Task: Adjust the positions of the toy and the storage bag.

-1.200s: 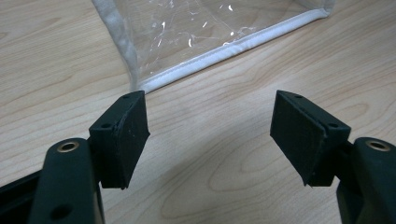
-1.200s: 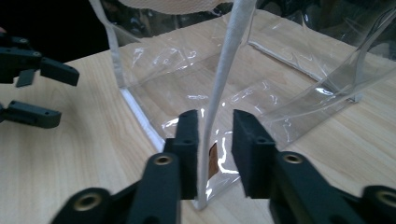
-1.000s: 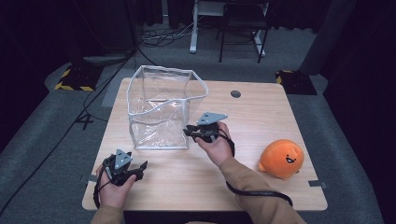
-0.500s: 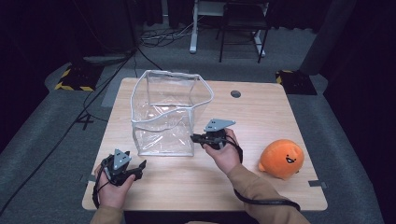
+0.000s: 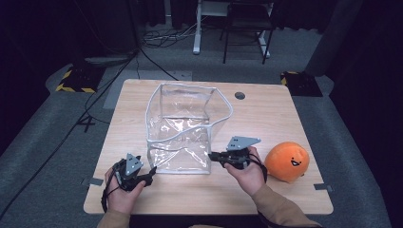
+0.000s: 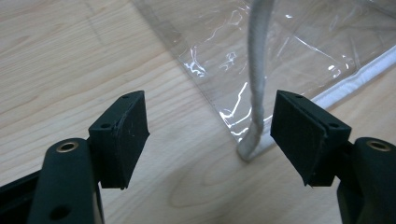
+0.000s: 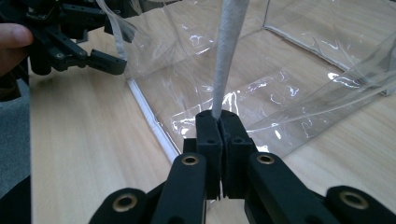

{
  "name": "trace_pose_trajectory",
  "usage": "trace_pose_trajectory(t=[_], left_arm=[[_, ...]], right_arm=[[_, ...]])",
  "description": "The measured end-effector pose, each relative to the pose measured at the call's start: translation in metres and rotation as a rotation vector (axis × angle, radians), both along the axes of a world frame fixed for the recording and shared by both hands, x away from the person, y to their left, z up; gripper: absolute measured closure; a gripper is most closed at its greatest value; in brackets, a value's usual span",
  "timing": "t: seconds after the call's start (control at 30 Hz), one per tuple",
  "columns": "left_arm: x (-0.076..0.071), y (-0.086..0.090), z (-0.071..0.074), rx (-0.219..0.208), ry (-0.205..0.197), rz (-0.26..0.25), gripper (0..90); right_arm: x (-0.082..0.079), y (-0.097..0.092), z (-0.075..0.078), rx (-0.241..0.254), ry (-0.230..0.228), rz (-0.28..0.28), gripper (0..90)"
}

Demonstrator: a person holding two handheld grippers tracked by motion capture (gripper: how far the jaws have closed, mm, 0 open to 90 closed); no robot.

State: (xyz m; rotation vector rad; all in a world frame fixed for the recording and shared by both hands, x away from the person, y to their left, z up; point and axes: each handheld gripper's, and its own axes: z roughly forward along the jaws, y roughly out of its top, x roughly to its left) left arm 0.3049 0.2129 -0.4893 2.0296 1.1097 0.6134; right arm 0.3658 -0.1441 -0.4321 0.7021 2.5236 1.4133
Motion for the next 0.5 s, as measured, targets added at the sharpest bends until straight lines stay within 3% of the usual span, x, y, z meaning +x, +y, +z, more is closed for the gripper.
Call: trace_pose_trajectory(t=[0.07, 0.27, 0.4, 0.5], left_arm=[[-0.006, -0.005, -0.001, -0.015, 0.009, -0.019, 28.0], [-0.024, -0.022, 0.000, 0.010, 0.014, -0.083, 27.7], [-0.032, -0.026, 0.002, 0.004, 0.008, -0.101, 28.0], [-0.035, -0.031, 0.001, -0.023, 0.026, -0.129, 26.4]], right_arm=[[-0.007, -0.007, 0.000, 0.000, 0.004, 0.001, 88.1], [-0.026, -0.023, 0.001, -0.003, 0.012, 0.007, 88.1], [-0.038, -0.035, 0.002, -0.011, 0.015, 0.006, 88.1], [-0.047, -0.046, 0.004, -0.025, 0.026, 0.002, 88.1]])
